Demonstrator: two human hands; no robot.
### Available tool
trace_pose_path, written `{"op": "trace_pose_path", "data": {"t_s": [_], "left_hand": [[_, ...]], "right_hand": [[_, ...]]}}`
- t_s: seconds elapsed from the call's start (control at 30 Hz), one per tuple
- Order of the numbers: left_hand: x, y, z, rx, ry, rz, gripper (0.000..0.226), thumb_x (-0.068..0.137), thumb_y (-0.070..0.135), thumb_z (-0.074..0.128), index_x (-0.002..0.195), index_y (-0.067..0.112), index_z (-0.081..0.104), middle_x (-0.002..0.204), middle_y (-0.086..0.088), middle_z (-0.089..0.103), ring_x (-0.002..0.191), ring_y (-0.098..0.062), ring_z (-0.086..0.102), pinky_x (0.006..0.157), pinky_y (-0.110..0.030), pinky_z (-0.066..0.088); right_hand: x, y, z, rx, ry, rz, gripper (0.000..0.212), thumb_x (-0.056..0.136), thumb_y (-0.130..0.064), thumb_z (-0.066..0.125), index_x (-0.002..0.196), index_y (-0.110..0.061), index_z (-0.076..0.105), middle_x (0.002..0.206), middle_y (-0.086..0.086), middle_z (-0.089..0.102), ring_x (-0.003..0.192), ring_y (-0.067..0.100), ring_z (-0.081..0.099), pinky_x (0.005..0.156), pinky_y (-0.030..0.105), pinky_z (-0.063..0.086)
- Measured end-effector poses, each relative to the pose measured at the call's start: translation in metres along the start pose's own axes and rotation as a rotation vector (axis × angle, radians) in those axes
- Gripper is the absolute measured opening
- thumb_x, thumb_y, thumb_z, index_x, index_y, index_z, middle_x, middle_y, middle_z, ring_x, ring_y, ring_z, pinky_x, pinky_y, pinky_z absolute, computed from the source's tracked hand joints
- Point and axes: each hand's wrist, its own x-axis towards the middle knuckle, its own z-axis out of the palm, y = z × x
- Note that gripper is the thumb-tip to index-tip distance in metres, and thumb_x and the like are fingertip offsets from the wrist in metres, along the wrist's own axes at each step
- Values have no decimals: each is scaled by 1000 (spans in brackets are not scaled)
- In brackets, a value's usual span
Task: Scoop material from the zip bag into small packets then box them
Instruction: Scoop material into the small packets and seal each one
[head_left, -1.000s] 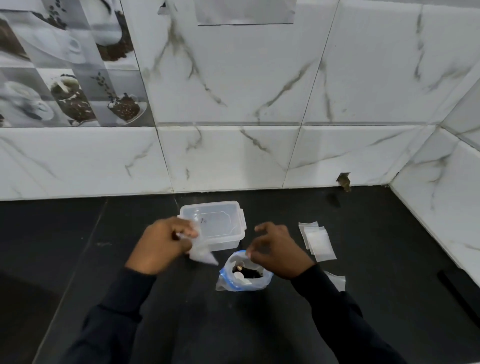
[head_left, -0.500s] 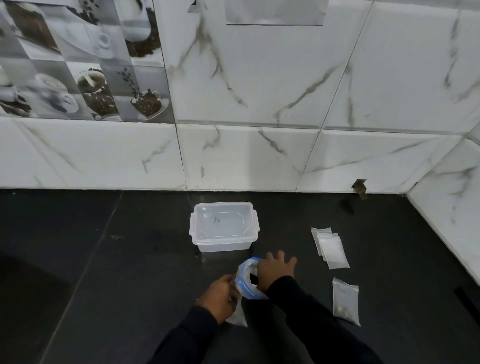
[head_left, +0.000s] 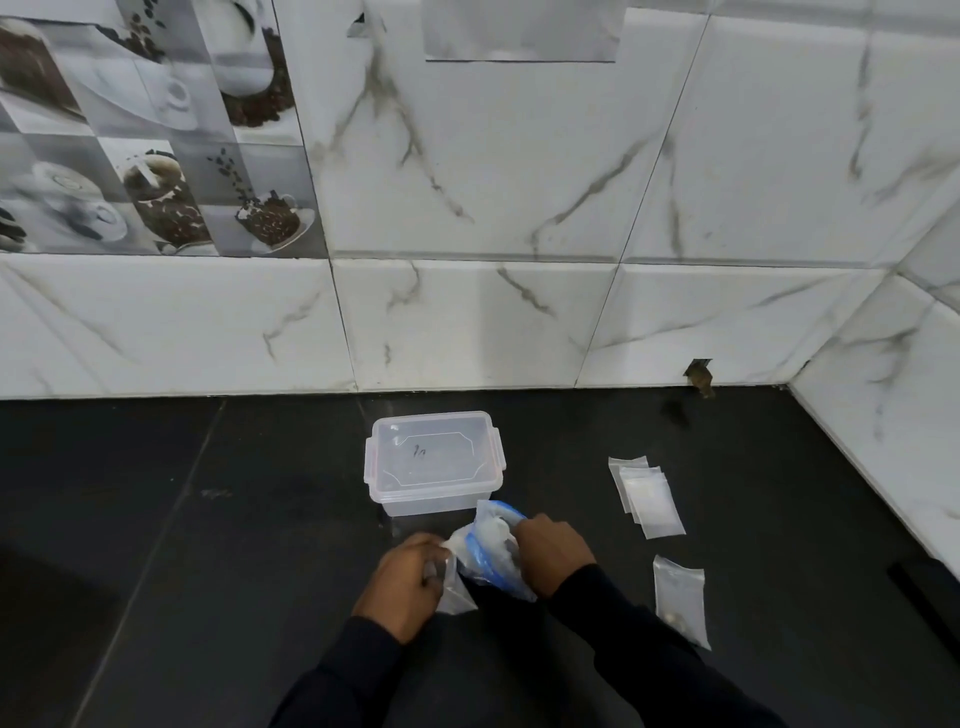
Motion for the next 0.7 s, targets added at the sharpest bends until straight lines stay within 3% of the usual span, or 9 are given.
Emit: {"op": "trace_pose_path", "data": {"t_s": [0.1,0.27,0.4,0.5,0.57,0.63,0.7], "left_hand": [[5,3,-7,-18,60,9,29,80,3,58,96,18,76,111,18,62,101,-3,61,90,-9,39],[11,-6,-20,-41,60,-28,26,77,0,62,90,18,76,106,16,66,98,-7,64,88,-11,42],[10,-8,-19,-55,46,-12,24,77,1,63,89,17,76,101,21,60,93,-3,60,85,-9,43],[7,-12,-16,-62,17,-38,26,77,1,62,91,16,77,103,19,60,97,-1,59,82,-1,37],[6,-16,-11,-91,2,-69,28,75,2,62,93,17,77,102,15,64,97,-8,63,82,-4,39],[2,-20,-7,-116,1,-93,30,73,4,62,96,16,77,102,16,64,100,-11,65,86,-10,42],[0,-25,-5,-119,-7,-103,32,74,1,64,100,16,76,107,15,64,103,-9,63,89,-12,42]], "right_hand": [[1,-1,1,-32,-10,-99,33,98,-27,47,126,-13,57,123,17,49,110,39,61,91,42,48],[1,2,1,-39,180,-155,28,98,-28,43,112,-14,62,118,11,47,107,34,53,86,45,47],[0,5,0,129,108,-144,28,99,-30,45,112,-12,63,116,13,57,105,36,61,87,38,46],[-2,11,3,334,149,-140,25,93,-35,57,104,-20,74,143,2,44,131,29,40,103,40,38],[-7,13,5,240,269,-140,26,91,-42,54,100,-29,74,152,-7,33,138,26,25,102,47,33],[-12,13,7,150,443,-228,30,88,-46,47,96,-29,71,140,-8,48,130,25,38,90,46,36],[-20,9,6,361,606,-285,19,89,-40,46,93,-31,62,112,-7,65,106,18,57,79,37,42]]}}
